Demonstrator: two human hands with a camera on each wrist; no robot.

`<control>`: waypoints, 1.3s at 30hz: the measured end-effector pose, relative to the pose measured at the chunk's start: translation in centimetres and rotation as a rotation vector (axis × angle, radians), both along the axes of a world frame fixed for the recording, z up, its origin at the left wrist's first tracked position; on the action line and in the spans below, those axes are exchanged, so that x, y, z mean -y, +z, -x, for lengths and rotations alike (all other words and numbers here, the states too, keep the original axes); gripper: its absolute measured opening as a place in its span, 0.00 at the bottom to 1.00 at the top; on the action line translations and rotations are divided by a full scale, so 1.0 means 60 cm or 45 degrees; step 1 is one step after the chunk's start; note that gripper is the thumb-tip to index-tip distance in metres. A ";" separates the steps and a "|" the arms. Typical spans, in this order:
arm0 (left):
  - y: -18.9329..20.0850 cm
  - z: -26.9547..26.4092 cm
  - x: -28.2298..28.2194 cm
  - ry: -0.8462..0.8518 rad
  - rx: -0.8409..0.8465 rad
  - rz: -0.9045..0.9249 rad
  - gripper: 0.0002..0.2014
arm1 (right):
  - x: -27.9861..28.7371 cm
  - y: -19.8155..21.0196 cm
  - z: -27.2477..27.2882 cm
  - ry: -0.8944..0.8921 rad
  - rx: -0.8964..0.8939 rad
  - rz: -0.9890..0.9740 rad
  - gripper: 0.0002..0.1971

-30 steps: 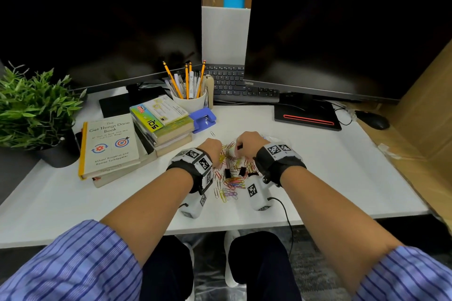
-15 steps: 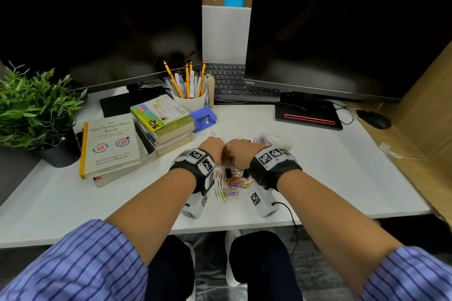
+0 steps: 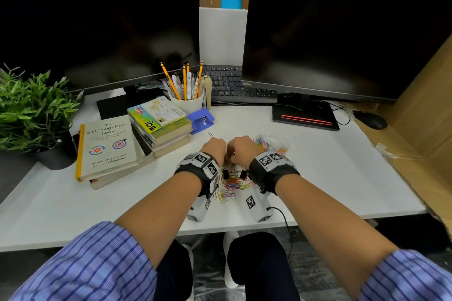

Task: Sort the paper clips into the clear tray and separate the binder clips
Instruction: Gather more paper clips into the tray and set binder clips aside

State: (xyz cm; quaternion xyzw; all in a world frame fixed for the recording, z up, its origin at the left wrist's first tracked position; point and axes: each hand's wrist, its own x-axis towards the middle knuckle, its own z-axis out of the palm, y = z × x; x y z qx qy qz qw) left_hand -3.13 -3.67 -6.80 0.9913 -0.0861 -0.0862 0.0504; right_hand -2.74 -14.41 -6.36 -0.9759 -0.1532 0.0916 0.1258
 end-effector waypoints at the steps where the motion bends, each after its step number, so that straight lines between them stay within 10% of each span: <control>1: 0.001 0.000 0.004 -0.013 -0.002 -0.013 0.13 | 0.006 0.005 -0.001 -0.031 -0.009 -0.045 0.10; 19: 0.012 -0.001 0.037 -0.067 -0.044 -0.079 0.14 | 0.144 0.042 -0.065 -0.449 -0.081 -0.099 0.12; 39: 0.000 -0.020 0.031 0.079 -0.012 0.180 0.15 | 0.229 -0.031 -0.027 -0.953 -0.051 -0.741 0.17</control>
